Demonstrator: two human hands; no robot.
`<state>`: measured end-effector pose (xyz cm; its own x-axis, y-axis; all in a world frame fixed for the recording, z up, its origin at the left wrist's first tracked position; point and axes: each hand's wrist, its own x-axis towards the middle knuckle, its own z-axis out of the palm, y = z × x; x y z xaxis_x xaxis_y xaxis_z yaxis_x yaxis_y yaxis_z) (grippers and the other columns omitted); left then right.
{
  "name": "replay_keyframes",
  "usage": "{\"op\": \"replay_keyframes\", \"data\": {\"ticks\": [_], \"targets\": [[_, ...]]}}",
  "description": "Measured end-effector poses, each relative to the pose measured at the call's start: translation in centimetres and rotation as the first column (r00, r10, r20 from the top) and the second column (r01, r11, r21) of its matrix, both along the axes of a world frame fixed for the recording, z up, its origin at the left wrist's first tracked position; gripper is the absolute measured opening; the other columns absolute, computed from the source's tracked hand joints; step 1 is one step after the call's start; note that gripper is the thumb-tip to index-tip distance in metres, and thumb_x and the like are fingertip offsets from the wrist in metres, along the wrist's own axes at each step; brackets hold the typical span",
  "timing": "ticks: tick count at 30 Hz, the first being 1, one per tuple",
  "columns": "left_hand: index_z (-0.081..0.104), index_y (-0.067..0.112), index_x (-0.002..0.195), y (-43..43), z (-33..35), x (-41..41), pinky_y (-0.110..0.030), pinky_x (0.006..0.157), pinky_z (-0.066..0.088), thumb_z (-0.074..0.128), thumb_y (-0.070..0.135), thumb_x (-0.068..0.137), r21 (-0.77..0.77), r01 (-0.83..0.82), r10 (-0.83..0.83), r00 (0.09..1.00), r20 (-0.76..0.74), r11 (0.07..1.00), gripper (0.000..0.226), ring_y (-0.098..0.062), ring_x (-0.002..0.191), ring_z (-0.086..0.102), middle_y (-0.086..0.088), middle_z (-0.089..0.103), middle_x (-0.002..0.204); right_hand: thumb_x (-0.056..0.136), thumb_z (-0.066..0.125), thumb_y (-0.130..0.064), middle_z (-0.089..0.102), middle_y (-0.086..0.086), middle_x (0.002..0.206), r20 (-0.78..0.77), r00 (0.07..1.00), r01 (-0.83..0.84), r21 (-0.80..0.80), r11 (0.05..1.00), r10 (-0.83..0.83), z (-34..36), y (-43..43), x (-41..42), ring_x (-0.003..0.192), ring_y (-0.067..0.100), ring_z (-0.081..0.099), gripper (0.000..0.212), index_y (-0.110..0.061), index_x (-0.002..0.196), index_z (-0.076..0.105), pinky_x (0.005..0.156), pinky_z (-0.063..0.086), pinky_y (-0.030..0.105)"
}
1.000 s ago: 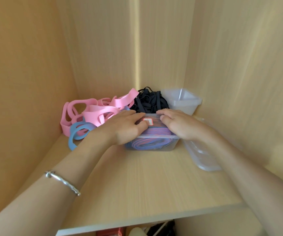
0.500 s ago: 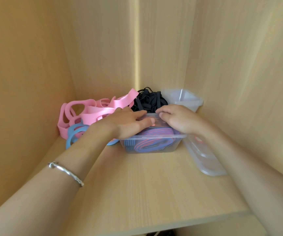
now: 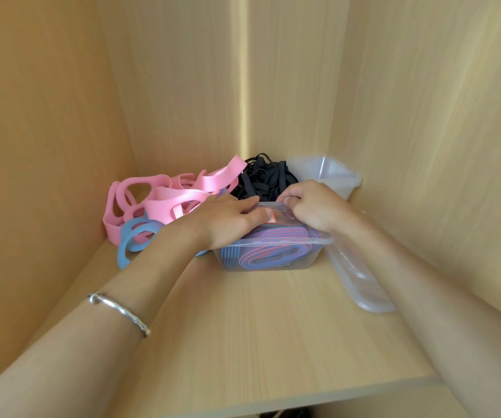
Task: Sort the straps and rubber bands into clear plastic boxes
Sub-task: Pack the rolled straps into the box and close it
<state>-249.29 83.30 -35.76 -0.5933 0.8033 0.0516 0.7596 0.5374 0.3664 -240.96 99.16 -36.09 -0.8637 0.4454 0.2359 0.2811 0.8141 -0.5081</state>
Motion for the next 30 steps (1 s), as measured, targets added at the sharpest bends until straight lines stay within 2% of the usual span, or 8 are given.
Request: {"op": "replay_keyframes", "data": {"ticks": [6,8,10,14,17,24,27,30], "targets": [[0.041,0.034,0.143,-0.1,0.1,0.3,-0.034,0.109,0.022,0.036,0.061,0.094,-0.025,-0.04,0.04,0.999,-0.018,0.999,0.056,-0.026,0.14,0.028,-0.004,0.04,0.148,0.094,0.044,-0.013,0.07,0.003,0.111,-0.008,0.999,0.031,0.061,0.998,-0.031,0.2,-0.6,0.3,0.098,0.019,0.061,0.032,-0.023,0.106,0.072,0.077,0.043,0.024],[0.061,0.024,0.111,-0.2,0.0,0.2,-0.036,0.098,0.035,0.035,0.055,0.096,0.01,0.006,-0.005,0.992,-0.124,1.0,0.043,-0.029,0.121,0.047,-0.005,0.057,0.119,0.094,0.044,-0.016,0.067,0.001,0.122,-0.074,0.997,0.041,0.132,0.99,-0.032,0.5,-1.1,0.8,0.113,0.022,0.058,0.034,-0.022,0.115,0.069,0.091,0.044,0.028],[0.049,0.017,0.085,-0.4,0.2,0.7,-0.037,0.084,0.037,0.032,0.042,0.1,0.032,0.047,-0.037,0.965,-0.258,0.998,0.034,-0.028,0.099,0.052,-0.005,0.054,0.096,0.096,0.043,-0.021,0.064,0.0,0.128,-0.067,0.998,-0.012,0.141,0.99,0.022,0.7,-1.9,1.4,0.12,0.022,0.055,0.034,-0.023,0.121,0.066,0.099,0.042,0.031],[0.047,0.014,0.099,-0.6,0.1,1.5,-0.029,0.076,0.027,0.029,0.027,0.102,0.026,0.05,-0.046,0.992,-0.114,0.998,0.023,-0.021,0.101,0.048,-0.006,0.054,0.105,0.102,0.024,-0.036,0.047,0.002,0.144,0.233,0.962,-0.197,0.232,0.953,0.142,-0.3,-3.0,1.6,0.136,0.022,0.037,0.044,-0.024,0.137,0.047,0.111,0.029,0.044],[0.052,0.016,0.11,-0.4,-0.2,1.2,-0.03,0.079,0.028,0.029,0.029,0.101,0.029,0.076,-0.072,0.988,-0.134,0.997,0.028,-0.02,0.104,0.049,-0.005,0.055,0.109,0.1,0.016,-0.039,0.044,0.001,0.143,0.269,0.955,-0.201,0.282,0.938,0.124,-0.8,-2.7,1.1,0.136,0.022,0.036,0.048,-0.029,0.14,0.039,0.111,0.028,0.045],[0.043,0.025,0.093,-0.3,-0.4,1.1,-0.033,0.08,0.032,0.026,0.04,0.098,-0.017,0.052,-0.054,0.985,-0.163,0.998,0.023,-0.019,0.095,0.045,0.0,0.052,0.1,0.103,0.018,-0.034,0.036,-0.004,0.152,0.27,0.951,-0.224,0.265,0.938,0.151,-0.1,-3.3,1.7,0.141,0.015,0.029,0.047,-0.03,0.146,0.034,0.115,0.023,0.04],[0.041,0.022,0.093,-0.7,-0.4,1.8,-0.036,0.084,0.033,0.021,0.041,0.098,-0.059,0.001,-0.011,0.984,-0.18,0.998,0.029,-0.023,0.096,0.043,-0.008,0.051,0.102,0.102,0.024,-0.032,0.048,-0.006,0.144,0.212,0.961,-0.224,0.223,0.949,0.177,0.3,-3.9,2.6,0.134,0.016,0.038,0.042,-0.033,0.138,0.047,0.108,0.03,0.036],[0.039,0.022,0.129,-2.1,-0.5,3.0,-0.046,0.103,0.033,0.008,0.06,0.087,-0.159,0.028,-0.061,0.978,-0.202,0.987,0.065,-0.031,0.126,0.04,-0.01,0.046,0.134,0.1,0.031,-0.034,0.065,-0.001,0.114,0.109,0.987,-0.139,0.229,0.963,0.117,0.3,-4.4,3.4,0.114,0.026,0.053,0.034,-0.028,0.105,0.064,0.093,0.043,0.039]]}}
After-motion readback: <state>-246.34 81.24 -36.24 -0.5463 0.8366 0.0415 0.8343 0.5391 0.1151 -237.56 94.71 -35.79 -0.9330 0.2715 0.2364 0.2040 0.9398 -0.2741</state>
